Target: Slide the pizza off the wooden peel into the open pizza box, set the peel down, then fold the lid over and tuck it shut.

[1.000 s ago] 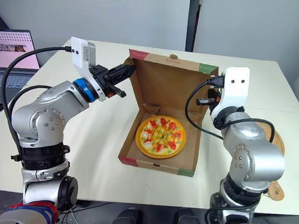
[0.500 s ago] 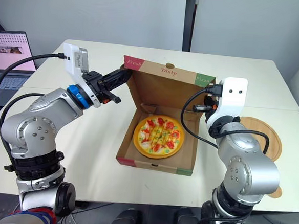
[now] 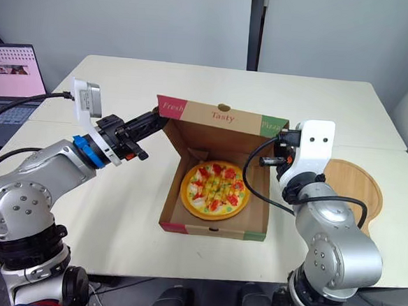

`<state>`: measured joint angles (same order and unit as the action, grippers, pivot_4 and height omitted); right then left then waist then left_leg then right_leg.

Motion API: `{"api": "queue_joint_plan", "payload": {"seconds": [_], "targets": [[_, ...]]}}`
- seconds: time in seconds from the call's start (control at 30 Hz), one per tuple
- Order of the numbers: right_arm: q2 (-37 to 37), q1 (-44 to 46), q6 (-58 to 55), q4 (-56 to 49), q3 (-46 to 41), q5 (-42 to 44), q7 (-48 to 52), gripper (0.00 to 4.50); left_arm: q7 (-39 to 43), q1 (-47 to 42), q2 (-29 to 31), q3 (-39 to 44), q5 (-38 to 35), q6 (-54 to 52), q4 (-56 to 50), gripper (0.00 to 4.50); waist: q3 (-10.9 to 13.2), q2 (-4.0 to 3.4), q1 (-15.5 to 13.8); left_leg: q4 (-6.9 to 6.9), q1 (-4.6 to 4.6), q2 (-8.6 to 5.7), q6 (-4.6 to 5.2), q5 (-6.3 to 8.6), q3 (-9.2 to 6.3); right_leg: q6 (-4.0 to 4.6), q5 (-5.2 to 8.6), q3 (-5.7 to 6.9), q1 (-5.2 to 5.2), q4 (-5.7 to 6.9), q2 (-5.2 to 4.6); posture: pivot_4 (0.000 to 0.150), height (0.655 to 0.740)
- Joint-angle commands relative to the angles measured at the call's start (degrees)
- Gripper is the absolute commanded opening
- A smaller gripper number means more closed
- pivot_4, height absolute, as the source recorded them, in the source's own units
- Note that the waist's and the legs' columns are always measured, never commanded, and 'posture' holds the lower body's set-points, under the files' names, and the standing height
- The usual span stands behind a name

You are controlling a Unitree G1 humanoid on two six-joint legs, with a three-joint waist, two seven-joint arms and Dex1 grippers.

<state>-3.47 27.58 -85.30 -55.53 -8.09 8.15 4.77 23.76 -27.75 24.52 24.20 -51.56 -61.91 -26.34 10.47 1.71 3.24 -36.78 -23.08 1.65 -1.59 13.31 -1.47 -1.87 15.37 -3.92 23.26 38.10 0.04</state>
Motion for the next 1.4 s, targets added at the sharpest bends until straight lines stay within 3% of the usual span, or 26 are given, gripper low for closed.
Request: {"api": "queue_joint_plan", "payload": {"seconds": [0.03, 0.5, 0.83, 0.93, 1.23, 1.4], "targets": [[-2.0, -2.5, -0.1, -1.0, 6.4, 5.7, 3.9, 0.02, -0.1, 2.1, -0.5, -2.1, -5.7, -0.2, -5.5, 0.0, -0.1, 0.08, 0.0, 0.02, 0.03, 0.0, 0.0, 0.0, 0.01, 0.0, 0.0, -0.03, -0.01, -0.01, 0.0, 0.15, 0.7306], [-1.8, -18.6, 11.9, -1.1, 10.3, 8.1, 5.0, 0.02, -4.3, 15.2, 1.6, -2.2, -8.6, 6.2, -14.5, 0.0, -0.2, 0.24, 0.2, 0.13, 0.2, 0.09, 0.0, 0.0, 0.03, -0.21, 0.21, -0.16, -0.03, -0.04, 0.0, 0.15, 0.7306], [-0.7, -25.8, 20.3, 2.3, 12.2, 9.8, 4.5, 0.02, -4.4, 18.4, 3.8, -3.8, -6.6, 11.6, -14.3, 0.0, -0.3, 0.39, 0.4, 0.27, 0.28, 0.15, 0.0, 0.0, 0.04, -0.09, 0.29, -0.17, -0.03, -0.06, -0.01, 0.15, 0.7306], [0.3, -27.1, 21.7, 2.3, 10.4, 11.0, 5.2, 0.52, -4.3, 19.3, 4.6, -4.2, -6.0, 13.0, -14.4, 0.0, -0.4, 0.48, 0.4, 0.33, 0.28, 0.16, 0.0, 0.0, 0.03, -0.02, 0.34, -0.14, -0.02, -0.06, -0.01, 0.15, 0.7306], [9.2, -31.3, 22.1, 0.1, 5.5, 16.5, 10.1, 3.55, -3.6, 20.8, 6.4, -6.0, -4.1, 17.1, -14.0, 0.0, -0.4, 0.51, -0.1, 0.36, 0.25, 0.14, -0.01, 0.0, 0.05, 0.14, 0.44, -0.15, -0.03, -0.13, -0.06, 0.15, 0.7306], [14.9, -31.4, 26.0, -0.9, 6.1, 17.4, 12.1, 3.55, -3.5, 21.1, 6.9, -6.5, -3.6, 18.3, -13.9, 0.0, -0.4, 0.51, -0.3, 0.36, 0.22, 0.1, 0.0, 0.0, 0.1, 0.13, 0.46, -0.15, -0.04, -0.16, -0.06, 0.15, 0.7306]]}}
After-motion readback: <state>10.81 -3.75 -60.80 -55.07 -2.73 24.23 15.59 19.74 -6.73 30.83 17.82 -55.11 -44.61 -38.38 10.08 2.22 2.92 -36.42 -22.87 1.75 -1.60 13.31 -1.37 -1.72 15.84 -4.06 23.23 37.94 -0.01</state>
